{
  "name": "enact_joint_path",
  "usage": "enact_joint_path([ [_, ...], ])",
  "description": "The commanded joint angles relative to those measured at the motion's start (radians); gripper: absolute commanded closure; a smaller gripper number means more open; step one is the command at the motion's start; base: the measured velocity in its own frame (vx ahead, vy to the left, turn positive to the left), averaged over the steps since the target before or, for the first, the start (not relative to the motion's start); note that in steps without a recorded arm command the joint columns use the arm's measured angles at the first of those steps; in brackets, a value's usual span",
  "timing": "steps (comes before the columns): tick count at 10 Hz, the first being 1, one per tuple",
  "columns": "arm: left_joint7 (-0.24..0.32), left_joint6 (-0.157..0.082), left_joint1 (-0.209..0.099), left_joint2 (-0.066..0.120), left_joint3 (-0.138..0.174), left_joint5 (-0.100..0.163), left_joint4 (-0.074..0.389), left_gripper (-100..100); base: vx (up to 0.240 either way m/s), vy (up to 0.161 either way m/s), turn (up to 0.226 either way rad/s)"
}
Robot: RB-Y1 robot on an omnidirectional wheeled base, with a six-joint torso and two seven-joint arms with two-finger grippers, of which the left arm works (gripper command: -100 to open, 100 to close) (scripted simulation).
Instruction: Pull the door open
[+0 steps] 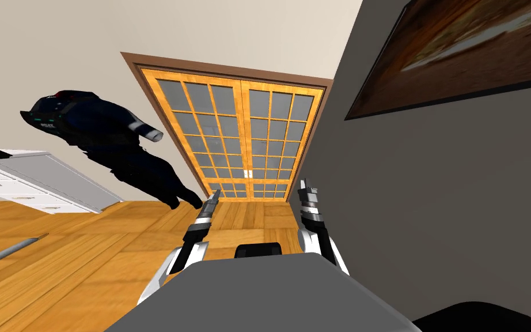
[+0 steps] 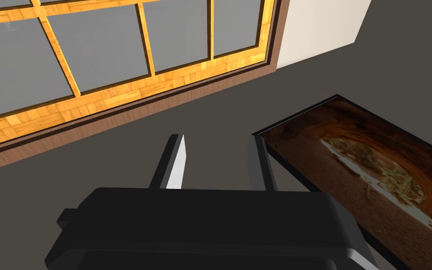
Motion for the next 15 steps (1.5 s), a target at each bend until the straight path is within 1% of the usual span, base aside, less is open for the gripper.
enact_joint_path([
  [1, -0.038, -0.013, -0.013, 0.004, 0.014, -0.007, 0.042, -100, 0.102, 0.002, -0.045],
  [7, -0.178, -0.062, -0.049, 0.005, 0.056, -0.038, 0.188, -100, 0.099, 0.005, -0.05],
  [15, -0.362, -0.127, -0.098, -0.001, 0.112, -0.078, 0.379, -100, 0.1, 0.008, -0.05],
])
